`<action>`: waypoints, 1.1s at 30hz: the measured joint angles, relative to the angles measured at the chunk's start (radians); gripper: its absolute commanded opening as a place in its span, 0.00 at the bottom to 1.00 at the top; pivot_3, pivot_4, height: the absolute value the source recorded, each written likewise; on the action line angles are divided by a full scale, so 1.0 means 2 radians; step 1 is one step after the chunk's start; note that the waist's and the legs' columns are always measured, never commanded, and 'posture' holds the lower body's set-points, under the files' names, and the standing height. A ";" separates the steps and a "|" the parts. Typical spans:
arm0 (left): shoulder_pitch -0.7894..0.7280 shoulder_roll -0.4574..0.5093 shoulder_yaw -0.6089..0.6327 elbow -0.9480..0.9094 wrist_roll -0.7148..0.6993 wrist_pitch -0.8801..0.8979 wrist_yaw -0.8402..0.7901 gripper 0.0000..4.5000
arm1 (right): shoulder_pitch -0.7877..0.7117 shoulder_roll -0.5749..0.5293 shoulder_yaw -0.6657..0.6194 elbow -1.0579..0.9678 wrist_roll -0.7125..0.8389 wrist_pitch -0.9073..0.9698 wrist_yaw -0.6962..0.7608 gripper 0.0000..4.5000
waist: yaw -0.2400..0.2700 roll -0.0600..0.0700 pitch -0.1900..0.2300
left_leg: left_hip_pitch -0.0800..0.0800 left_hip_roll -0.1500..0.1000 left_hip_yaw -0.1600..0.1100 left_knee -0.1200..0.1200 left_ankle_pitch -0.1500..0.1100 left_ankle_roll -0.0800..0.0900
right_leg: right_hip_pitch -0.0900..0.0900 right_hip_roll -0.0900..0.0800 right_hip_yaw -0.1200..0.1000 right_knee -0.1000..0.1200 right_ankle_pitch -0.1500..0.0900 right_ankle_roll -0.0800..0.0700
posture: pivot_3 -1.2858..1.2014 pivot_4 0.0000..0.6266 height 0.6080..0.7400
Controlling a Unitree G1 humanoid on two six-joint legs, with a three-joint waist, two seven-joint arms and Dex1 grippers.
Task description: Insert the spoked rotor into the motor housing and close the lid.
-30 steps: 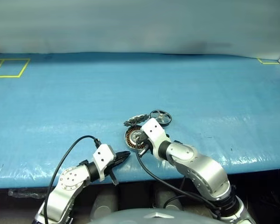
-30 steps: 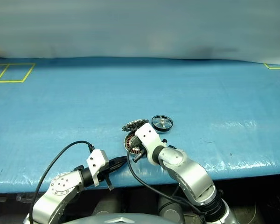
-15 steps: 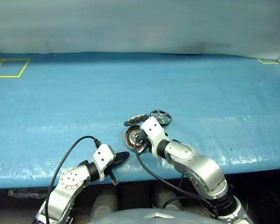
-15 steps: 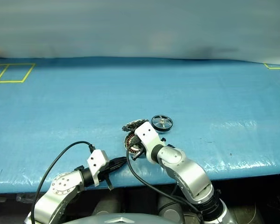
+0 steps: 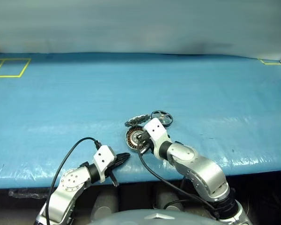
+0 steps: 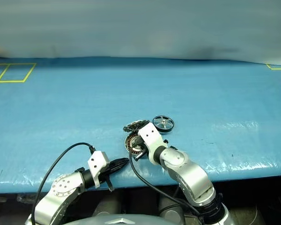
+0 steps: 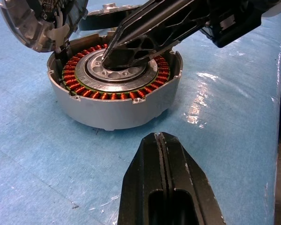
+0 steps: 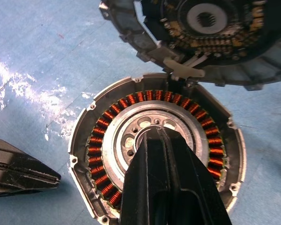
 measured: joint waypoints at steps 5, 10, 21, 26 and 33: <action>0.000 0.000 0.000 0.001 0.000 0.000 -0.001 0.00 | 0.022 -0.028 -0.072 -0.077 0.040 -0.011 0.036 0.00 | 0.000 0.000 0.000 | 0.000 0.000 0.000 0.000 0.000 0.000 | 0.000 0.000 0.000 0.000 -0.001 0.001 | 0.52 0.24 1.00; -0.009 0.001 -0.002 0.003 0.000 -0.001 -0.007 0.00 | 0.023 -0.207 -0.119 -0.103 0.047 -0.010 0.111 0.00 | 0.002 0.001 0.001 | 0.000 -0.001 0.001 0.001 0.000 0.000 | 0.000 -0.001 0.000 -0.001 -0.001 0.002 | 0.52 0.24 1.00; -0.034 -0.005 -0.017 0.023 0.000 -0.002 -0.017 0.00 | -0.153 -0.364 -0.036 0.043 0.004 -0.092 0.277 0.35 | 0.000 0.000 0.002 | 0.000 -0.001 0.002 0.000 0.000 0.001 | 0.000 0.000 0.000 -0.001 0.001 -0.001 | 0.52 0.24 1.00; -0.032 -0.008 -0.016 0.024 0.000 -0.003 -0.014 0.00 | -0.252 -0.350 0.031 0.143 -0.066 -0.159 0.317 0.56 | 0.001 0.000 0.003 | 0.000 -0.001 0.002 0.000 -0.001 0.001 | 0.000 0.000 0.000 -0.001 0.001 0.000 | 0.52 0.24 1.00; -0.026 -0.013 -0.017 0.024 0.002 -0.005 -0.006 0.00 | -0.346 -0.309 0.101 0.269 -0.153 -0.255 0.379 0.56 | 0.002 0.001 0.003 | 0.000 -0.001 0.002 0.000 -0.001 0.001 | 0.000 0.000 0.000 -0.001 0.002 0.001 | 0.52 0.24 1.00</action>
